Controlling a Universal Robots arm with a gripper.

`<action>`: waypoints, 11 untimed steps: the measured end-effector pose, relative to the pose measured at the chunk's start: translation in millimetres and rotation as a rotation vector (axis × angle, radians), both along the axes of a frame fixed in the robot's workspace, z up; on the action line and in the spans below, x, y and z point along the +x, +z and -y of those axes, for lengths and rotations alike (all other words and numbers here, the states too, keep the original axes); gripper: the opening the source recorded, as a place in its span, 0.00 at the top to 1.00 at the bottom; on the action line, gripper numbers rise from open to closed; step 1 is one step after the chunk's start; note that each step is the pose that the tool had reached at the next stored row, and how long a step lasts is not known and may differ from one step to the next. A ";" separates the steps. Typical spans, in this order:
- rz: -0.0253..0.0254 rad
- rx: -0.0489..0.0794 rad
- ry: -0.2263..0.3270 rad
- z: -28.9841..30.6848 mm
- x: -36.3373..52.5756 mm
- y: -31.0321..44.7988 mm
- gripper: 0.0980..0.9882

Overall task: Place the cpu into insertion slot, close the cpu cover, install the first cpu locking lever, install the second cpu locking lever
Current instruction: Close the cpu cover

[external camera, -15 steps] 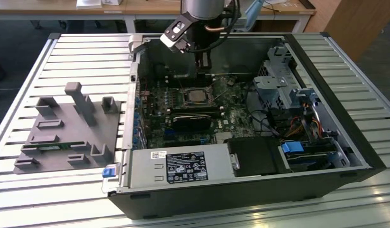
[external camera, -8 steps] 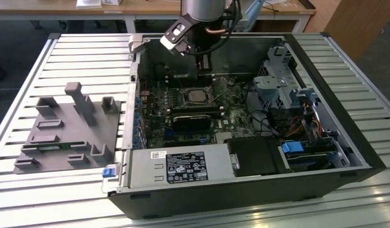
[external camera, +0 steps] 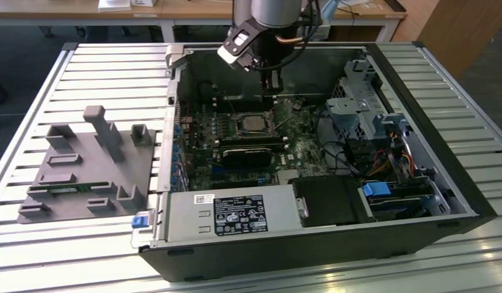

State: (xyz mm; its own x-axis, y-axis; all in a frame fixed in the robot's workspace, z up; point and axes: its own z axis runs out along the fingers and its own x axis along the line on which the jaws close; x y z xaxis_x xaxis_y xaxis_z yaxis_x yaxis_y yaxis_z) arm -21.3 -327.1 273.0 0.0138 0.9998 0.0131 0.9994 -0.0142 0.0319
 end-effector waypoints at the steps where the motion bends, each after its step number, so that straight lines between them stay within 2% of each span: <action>1: -0.0001 0.000 0.000 0.0 2.8 0.0 0.99; 6: -0.0009 0.000 0.000 -0.4 12.4 -0.3 0.99; 11: -0.0044 0.000 0.000 -2.6 20.3 -1.0 0.99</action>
State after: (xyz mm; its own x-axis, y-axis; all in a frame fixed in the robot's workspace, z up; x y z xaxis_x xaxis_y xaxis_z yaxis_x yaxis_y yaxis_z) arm -1.0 -324.5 272.0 0.0139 0.9998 0.0131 0.9995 -0.0143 0.0274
